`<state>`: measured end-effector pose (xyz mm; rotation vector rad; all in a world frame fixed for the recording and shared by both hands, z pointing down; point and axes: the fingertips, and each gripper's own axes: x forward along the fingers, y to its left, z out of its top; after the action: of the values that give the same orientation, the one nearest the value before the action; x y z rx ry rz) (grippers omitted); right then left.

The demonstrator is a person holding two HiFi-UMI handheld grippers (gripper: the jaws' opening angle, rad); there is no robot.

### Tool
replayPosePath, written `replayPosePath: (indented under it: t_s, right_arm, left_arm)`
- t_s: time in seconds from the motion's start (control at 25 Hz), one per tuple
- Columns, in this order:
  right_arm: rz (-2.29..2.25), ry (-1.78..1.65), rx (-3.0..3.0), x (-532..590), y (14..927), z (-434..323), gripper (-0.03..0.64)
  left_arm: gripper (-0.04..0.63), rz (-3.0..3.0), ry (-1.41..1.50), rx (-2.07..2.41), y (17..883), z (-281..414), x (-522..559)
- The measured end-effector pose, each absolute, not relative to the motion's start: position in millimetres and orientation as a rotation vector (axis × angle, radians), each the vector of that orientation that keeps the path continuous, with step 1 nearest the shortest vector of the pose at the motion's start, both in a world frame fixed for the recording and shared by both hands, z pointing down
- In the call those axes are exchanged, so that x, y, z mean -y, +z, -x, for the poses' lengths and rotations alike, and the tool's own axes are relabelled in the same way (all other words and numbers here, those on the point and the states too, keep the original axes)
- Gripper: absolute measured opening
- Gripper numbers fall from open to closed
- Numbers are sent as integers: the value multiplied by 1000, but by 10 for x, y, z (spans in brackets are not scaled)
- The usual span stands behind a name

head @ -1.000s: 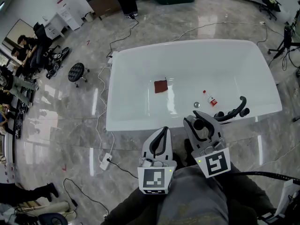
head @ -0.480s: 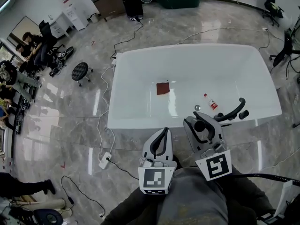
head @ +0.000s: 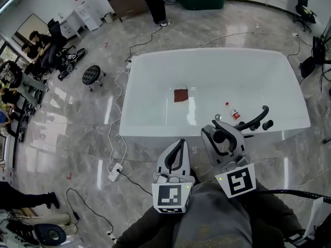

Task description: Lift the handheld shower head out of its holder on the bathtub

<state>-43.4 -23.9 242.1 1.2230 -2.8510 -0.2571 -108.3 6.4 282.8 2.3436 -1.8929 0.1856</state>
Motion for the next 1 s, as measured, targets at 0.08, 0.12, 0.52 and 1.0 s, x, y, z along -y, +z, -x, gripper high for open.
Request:
replayPosePath:
  t_s: [0.08, 0.12, 0.52, 1.0]
  right_arm:
    - [-1216, -253, 2854, 189, 2425, 422, 133]
    - [-1214, -251, 2855, 159, 2427, 409, 133]
    - [-1195, -287, 2877, -198, 2342, 255, 133]
    - [-1174, -341, 2882, -594, 2298, 324, 133]
  left_arm:
    - [3, -2343, 190, 1896, 2826, 1060, -114]
    - [3, -2343, 193, 1897, 2827, 1044, -145]
    - [3, -2311, 219, 1924, 2863, 902, -513]
    - [3, -2276, 245, 1913, 2964, 969, -853]
